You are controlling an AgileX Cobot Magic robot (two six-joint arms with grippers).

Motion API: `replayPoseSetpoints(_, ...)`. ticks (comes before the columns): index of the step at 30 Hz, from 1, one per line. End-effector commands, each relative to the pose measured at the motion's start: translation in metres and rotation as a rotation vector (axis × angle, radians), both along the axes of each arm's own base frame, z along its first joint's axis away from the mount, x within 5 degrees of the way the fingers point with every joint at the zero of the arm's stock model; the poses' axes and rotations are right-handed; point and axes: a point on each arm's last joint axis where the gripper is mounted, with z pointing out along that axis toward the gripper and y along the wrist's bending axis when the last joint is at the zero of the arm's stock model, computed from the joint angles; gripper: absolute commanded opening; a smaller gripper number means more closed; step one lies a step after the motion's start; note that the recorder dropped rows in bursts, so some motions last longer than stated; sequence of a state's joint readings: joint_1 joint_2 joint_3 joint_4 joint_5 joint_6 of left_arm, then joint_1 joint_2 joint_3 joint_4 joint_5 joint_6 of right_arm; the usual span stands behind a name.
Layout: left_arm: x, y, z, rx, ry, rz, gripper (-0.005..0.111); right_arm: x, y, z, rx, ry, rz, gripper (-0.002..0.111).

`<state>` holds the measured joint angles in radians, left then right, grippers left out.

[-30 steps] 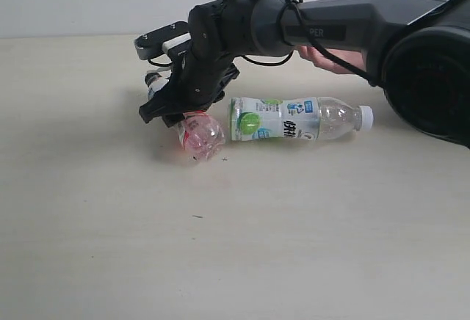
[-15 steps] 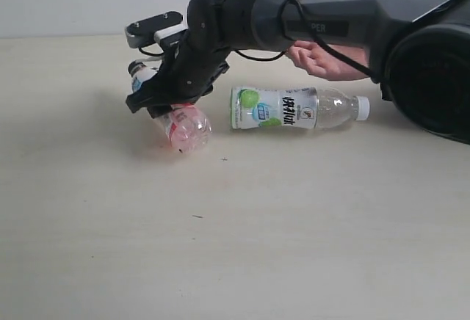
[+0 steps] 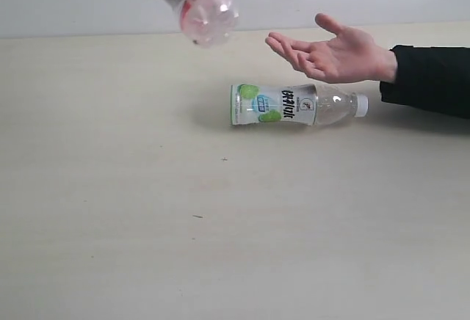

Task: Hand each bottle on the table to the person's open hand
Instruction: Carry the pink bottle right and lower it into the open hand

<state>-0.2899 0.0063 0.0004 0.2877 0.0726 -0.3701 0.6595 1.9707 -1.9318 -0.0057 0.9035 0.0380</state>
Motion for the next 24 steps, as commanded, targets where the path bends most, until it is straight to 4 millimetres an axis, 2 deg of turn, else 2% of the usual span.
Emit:
replayPoseSetpoints(1, -0.001, 0.0, 0.001, -0.003, -0.013, -0.002, 0.0, -0.003, -0.062, 0.02, -0.135, 0.08, -0.164, 0.0)
replayPoseSetpoints(2, -0.001, 0.0, 0.001, -0.003, -0.013, -0.002, 0.0, -0.006, -0.085, 0.019, -0.154, 0.12, -0.216, 0.0)
replayPoseSetpoints(3, -0.001, 0.0, 0.001, -0.003, -0.013, -0.002, 0.0, -0.006, -0.095, 0.018, -0.154, 0.129, -0.241, 0.0)
replayPoseSetpoints(4, -0.001, 0.0, 0.001, -0.003, -0.013, -0.002, 0.0, -0.007, -0.113, 0.009, -0.159, 0.158, -0.29, 0.0)
replayPoseSetpoints(8, -0.001, 0.0, 0.001, -0.003, -0.013, -0.002, 0.0, 0.0, -0.144, -0.024, -0.205, 0.245, -0.373, 0.0)
replayPoseSetpoints(10, -0.001, 0.0, 0.001, -0.003, -0.013, -0.002, 0.0, 0.005, -0.146, -0.038, -0.202, 0.244, -0.379, 0.0)
replayPoseSetpoints(17, -0.001, 0.0, 0.001, -0.003, -0.013, -0.002, 0.0, 0.031, -0.136, -0.091, -0.221, 0.272, -0.363, 0.0)
replayPoseSetpoints(20, -0.001, 0.0, 0.001, -0.003, -0.013, -0.002, 0.0, 0.035, -0.134, -0.103, -0.231, 0.289, -0.361, 0.0)
replayPoseSetpoints(24, -0.001, 0.0, 0.001, -0.003, -0.013, -0.002, 0.0, 0.037, -0.133, -0.107, -0.231, 0.29, -0.361, 0.004)
